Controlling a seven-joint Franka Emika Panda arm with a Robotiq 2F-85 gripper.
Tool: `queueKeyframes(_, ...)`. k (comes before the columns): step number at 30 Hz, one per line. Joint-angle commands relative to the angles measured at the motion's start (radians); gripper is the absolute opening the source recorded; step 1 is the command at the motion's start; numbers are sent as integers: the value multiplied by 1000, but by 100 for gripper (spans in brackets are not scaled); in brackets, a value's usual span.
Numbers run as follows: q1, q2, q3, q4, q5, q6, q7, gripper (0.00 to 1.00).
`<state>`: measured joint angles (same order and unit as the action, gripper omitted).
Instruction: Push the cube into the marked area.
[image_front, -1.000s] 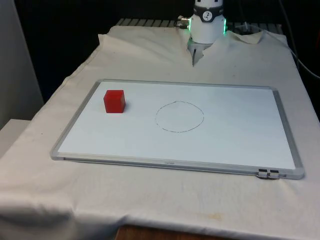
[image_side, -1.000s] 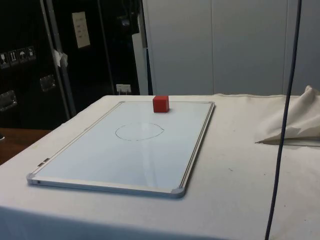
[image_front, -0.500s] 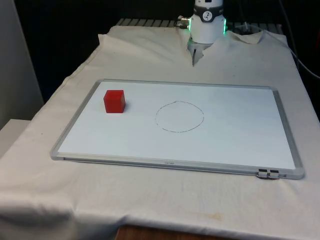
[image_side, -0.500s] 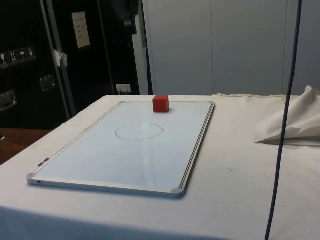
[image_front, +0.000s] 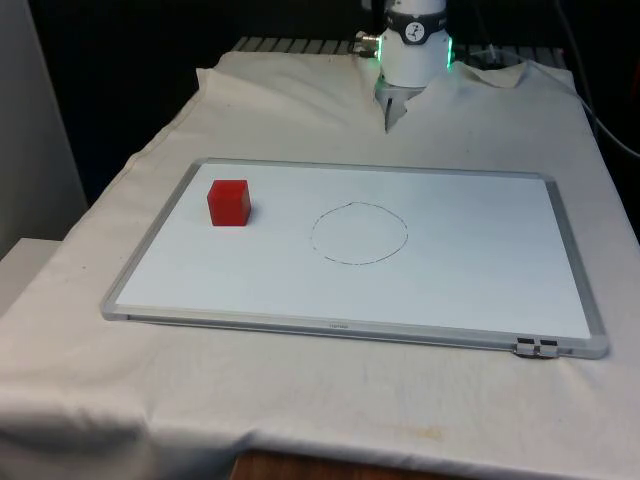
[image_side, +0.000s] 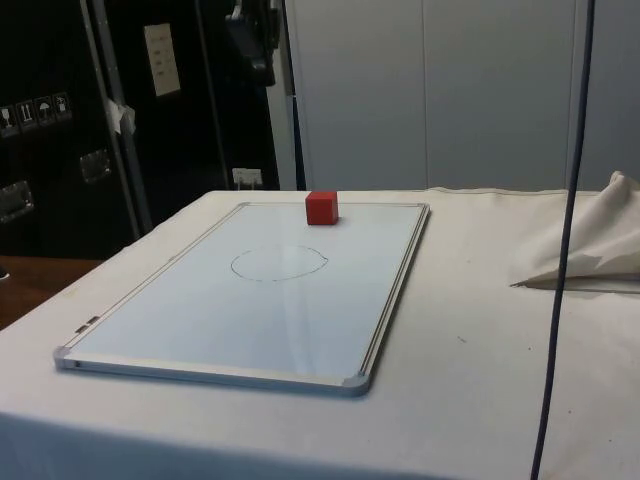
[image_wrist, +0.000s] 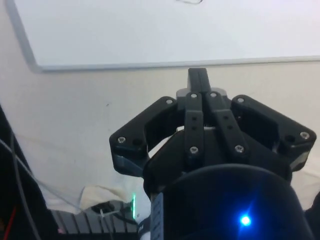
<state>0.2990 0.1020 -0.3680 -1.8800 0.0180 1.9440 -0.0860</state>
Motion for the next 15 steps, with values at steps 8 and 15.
queueKeyframes(8, -12, 24, -53, -59, 12, 114, -64, 0)
queueKeyframes(15, -16, 50, -87, -82, 25, 171, -102, 0)
